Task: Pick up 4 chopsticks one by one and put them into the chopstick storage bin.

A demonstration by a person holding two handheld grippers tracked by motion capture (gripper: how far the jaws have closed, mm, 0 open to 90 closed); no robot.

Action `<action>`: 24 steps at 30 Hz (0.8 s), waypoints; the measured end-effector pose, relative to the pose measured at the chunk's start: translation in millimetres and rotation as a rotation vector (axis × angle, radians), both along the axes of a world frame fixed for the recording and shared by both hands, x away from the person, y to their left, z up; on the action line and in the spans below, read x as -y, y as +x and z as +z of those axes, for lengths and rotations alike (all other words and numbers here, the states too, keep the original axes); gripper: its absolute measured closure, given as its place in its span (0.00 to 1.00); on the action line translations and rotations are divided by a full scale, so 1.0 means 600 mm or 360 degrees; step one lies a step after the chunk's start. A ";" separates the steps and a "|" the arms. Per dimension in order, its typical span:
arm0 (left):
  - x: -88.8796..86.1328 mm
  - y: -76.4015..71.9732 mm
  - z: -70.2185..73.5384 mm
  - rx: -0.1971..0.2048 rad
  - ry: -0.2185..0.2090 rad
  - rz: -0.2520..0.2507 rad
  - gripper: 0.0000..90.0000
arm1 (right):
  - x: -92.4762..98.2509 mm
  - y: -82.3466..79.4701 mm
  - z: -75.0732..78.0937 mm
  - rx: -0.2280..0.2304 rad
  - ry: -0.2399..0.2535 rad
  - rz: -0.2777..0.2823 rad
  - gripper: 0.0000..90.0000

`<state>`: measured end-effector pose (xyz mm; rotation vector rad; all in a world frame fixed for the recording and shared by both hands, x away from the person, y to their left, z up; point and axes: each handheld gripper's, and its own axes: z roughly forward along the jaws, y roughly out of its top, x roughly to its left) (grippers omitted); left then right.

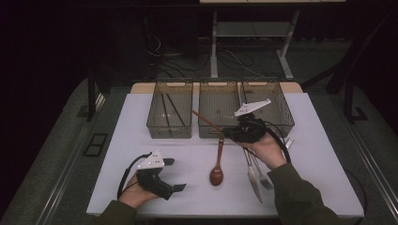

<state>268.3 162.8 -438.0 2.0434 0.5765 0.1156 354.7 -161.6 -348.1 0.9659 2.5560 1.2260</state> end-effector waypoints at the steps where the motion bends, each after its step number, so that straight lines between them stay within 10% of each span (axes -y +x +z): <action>1: -0.001 0.000 0.000 -0.0003 -0.0001 0.0001 0.00 | -0.004 0.003 0.001 -0.0004 -0.0005 -0.0005 0.94; 24: 0.000 0.000 0.001 -0.0014 0.0009 -0.0006 0.00 | -0.081 0.084 0.027 -0.0044 -0.0042 -0.0079 0.94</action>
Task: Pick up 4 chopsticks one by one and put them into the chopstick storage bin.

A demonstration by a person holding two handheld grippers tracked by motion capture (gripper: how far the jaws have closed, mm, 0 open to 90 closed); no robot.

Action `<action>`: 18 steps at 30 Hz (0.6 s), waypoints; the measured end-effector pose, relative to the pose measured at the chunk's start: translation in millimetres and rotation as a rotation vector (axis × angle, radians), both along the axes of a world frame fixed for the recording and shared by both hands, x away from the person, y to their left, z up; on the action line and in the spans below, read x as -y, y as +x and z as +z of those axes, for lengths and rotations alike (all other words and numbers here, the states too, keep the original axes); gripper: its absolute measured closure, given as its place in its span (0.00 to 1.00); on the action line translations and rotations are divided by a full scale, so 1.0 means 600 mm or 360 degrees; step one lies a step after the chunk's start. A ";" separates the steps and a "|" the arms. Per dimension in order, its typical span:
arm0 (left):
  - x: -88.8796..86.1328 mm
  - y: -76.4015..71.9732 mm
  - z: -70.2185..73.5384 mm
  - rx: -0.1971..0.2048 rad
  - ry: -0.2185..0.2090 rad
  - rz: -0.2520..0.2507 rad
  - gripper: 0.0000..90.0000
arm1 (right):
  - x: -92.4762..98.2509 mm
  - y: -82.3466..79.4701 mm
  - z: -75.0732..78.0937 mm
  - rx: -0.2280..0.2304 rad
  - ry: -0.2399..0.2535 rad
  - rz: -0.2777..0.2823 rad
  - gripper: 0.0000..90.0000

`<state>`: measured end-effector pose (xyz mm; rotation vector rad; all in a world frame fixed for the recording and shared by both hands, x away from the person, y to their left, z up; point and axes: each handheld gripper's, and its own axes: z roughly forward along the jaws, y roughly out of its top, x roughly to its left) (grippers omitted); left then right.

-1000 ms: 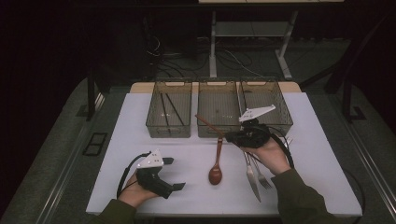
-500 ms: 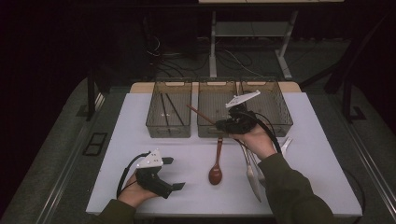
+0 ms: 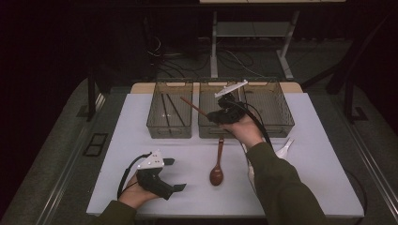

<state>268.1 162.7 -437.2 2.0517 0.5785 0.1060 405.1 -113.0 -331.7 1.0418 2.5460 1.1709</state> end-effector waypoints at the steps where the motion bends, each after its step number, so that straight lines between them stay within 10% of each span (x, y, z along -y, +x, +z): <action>1: 0.001 0.000 0.000 0.0002 0.0002 0.0001 0.00 | -0.004 0.003 0.002 0.0002 -0.0003 -0.0011 0.94; 18: 0.001 0.001 0.000 0.0013 -0.0002 0.0001 0.00 | -0.085 0.062 0.011 0.0000 -0.0047 -0.0062 0.94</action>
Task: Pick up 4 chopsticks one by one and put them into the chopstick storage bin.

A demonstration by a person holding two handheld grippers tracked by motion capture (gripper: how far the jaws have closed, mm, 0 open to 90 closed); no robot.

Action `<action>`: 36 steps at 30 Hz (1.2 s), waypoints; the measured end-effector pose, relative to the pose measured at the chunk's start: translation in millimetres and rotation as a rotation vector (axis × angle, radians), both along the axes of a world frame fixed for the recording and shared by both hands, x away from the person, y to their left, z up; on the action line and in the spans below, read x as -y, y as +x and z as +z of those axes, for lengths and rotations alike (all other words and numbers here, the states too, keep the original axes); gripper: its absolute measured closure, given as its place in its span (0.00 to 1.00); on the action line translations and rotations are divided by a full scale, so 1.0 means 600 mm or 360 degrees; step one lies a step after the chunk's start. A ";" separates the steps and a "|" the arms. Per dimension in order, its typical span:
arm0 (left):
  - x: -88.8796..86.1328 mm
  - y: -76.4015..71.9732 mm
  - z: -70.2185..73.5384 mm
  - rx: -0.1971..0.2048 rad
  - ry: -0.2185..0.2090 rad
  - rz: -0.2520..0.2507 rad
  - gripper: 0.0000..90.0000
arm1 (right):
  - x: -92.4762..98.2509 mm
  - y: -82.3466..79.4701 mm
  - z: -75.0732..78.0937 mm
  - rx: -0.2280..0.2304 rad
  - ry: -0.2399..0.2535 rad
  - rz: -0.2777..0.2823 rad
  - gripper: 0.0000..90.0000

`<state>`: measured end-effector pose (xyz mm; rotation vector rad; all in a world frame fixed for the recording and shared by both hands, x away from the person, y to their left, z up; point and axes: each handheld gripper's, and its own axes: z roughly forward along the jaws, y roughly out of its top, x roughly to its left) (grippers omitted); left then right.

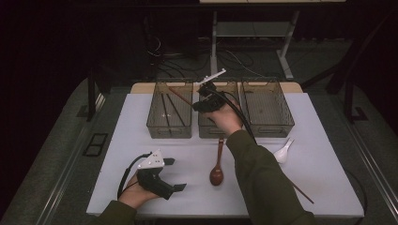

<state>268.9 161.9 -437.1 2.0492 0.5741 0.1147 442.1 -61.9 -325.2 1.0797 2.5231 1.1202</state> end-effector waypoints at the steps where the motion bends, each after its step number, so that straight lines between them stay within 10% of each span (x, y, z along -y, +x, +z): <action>1: 0.000 0.000 0.000 0.0000 0.0002 -0.0002 0.00 | -0.006 0.004 -0.001 -0.0005 -0.0001 -0.0002 0.94; 30: 0.002 0.003 0.003 0.0005 -0.0010 -0.0007 0.00 | -0.141 0.117 -0.056 -0.0160 -0.0204 -0.0168 0.94; 36: -0.001 0.005 0.003 0.0005 -0.0023 -0.0006 0.00 | -0.149 0.123 -0.049 -0.0129 -0.0139 -0.0169 0.74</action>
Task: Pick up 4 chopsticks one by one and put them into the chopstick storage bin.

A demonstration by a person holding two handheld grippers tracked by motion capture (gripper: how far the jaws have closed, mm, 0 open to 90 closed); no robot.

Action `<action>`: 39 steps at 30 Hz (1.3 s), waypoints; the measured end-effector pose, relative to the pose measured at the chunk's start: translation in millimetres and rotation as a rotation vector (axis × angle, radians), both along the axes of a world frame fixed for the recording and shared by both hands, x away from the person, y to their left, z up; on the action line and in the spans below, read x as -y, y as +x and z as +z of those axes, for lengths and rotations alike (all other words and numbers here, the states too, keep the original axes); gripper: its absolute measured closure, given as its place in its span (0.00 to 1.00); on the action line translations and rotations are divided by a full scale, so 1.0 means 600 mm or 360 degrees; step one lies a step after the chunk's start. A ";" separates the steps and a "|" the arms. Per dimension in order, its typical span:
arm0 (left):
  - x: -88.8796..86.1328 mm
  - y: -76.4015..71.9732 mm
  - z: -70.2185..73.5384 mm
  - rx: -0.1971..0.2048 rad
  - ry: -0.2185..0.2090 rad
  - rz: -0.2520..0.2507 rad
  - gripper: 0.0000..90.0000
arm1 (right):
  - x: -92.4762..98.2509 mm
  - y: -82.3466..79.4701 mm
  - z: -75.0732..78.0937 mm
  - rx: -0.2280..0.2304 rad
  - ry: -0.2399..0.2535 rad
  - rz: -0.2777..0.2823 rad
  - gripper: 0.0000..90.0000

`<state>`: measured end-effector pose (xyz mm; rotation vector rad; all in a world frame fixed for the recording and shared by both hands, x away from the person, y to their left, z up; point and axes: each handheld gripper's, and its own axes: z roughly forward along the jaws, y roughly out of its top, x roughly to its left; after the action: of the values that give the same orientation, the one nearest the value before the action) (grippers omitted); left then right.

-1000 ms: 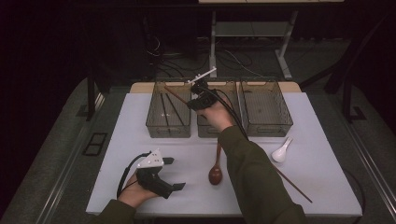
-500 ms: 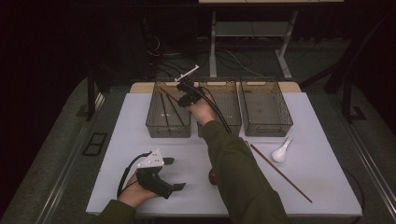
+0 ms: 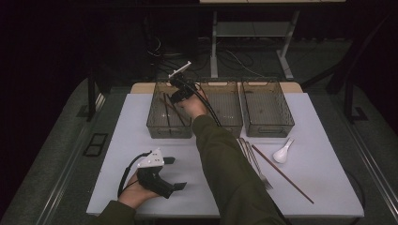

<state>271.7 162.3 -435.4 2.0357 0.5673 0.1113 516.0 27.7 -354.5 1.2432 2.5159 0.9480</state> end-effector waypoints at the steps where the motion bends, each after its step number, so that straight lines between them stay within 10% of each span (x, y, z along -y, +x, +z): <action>1: 0.000 0.000 0.000 0.0001 -0.0002 0.0000 0.00 | 0.001 -0.002 0.002 0.0010 -0.0010 0.0015 0.71; 39: 0.002 -0.003 -0.004 -0.0016 0.0029 0.0012 0.00 | 0.207 -0.166 0.042 0.0145 0.0228 0.0365 0.43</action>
<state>270.1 161.0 -438.1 2.0528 0.5822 0.1109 416.3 -96.3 -329.2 0.9348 2.5970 1.2259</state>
